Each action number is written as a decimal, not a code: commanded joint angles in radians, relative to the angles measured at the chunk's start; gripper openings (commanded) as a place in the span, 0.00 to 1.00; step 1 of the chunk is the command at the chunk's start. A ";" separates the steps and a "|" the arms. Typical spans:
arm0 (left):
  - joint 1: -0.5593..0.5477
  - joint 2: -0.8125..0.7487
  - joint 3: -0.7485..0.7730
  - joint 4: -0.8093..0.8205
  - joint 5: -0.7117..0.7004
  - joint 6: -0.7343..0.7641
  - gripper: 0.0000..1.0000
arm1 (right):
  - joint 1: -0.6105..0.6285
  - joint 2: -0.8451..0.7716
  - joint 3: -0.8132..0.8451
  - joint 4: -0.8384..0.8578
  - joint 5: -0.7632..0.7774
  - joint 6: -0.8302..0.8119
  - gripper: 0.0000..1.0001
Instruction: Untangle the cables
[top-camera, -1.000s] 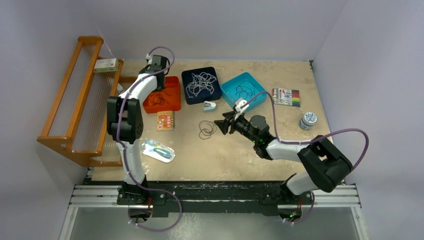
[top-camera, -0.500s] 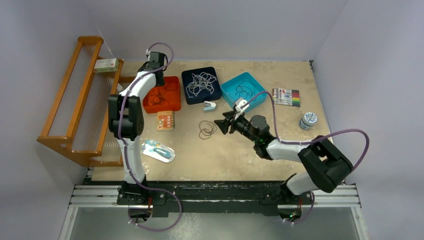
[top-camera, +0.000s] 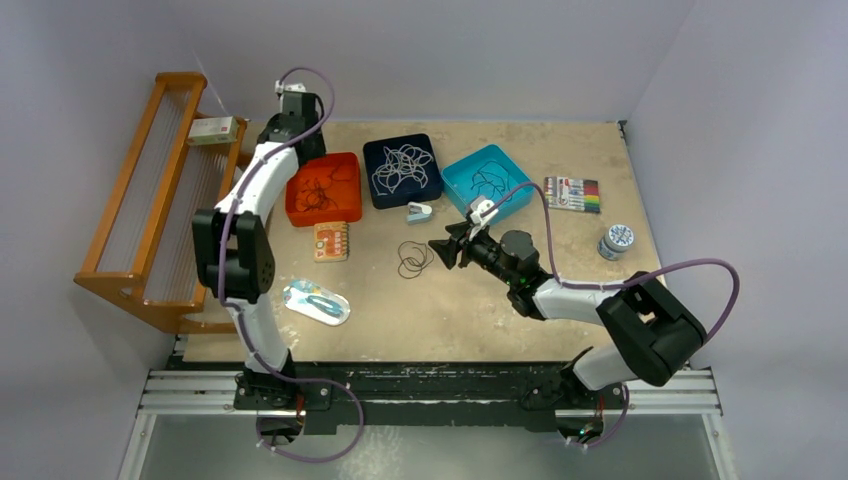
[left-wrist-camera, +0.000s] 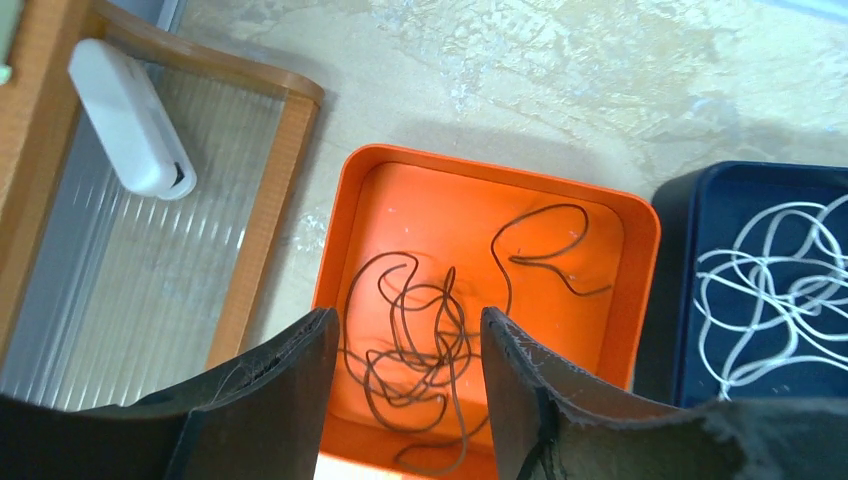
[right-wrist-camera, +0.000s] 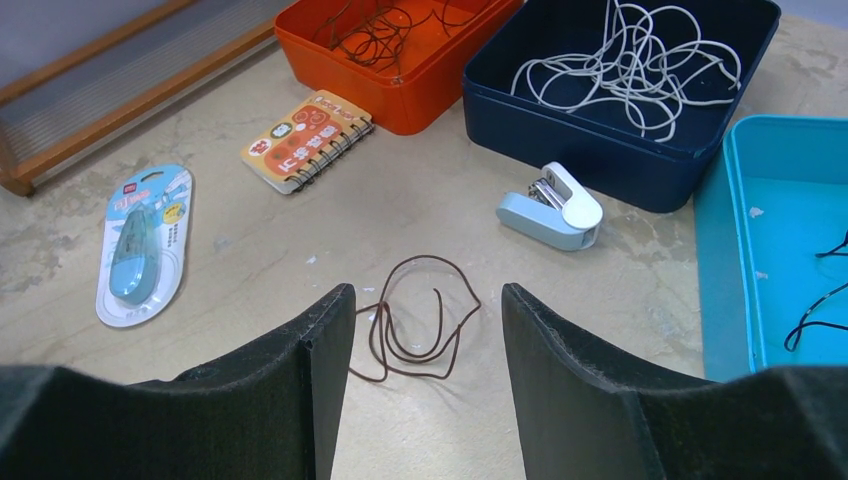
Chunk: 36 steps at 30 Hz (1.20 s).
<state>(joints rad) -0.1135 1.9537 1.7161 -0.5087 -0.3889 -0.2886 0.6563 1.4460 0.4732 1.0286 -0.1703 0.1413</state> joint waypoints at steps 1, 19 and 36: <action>-0.010 -0.118 -0.088 0.005 0.030 -0.070 0.53 | 0.006 -0.022 0.046 0.023 0.009 -0.022 0.58; -0.028 -0.264 -0.444 0.112 0.194 -0.167 0.40 | 0.006 0.006 0.054 0.027 -0.005 -0.016 0.59; -0.040 -0.126 -0.346 0.135 0.108 -0.137 0.30 | 0.006 -0.001 0.050 0.027 -0.012 -0.029 0.59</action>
<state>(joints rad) -0.1513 1.8030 1.2980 -0.3981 -0.2405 -0.4507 0.6563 1.4540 0.4904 1.0245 -0.1745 0.1326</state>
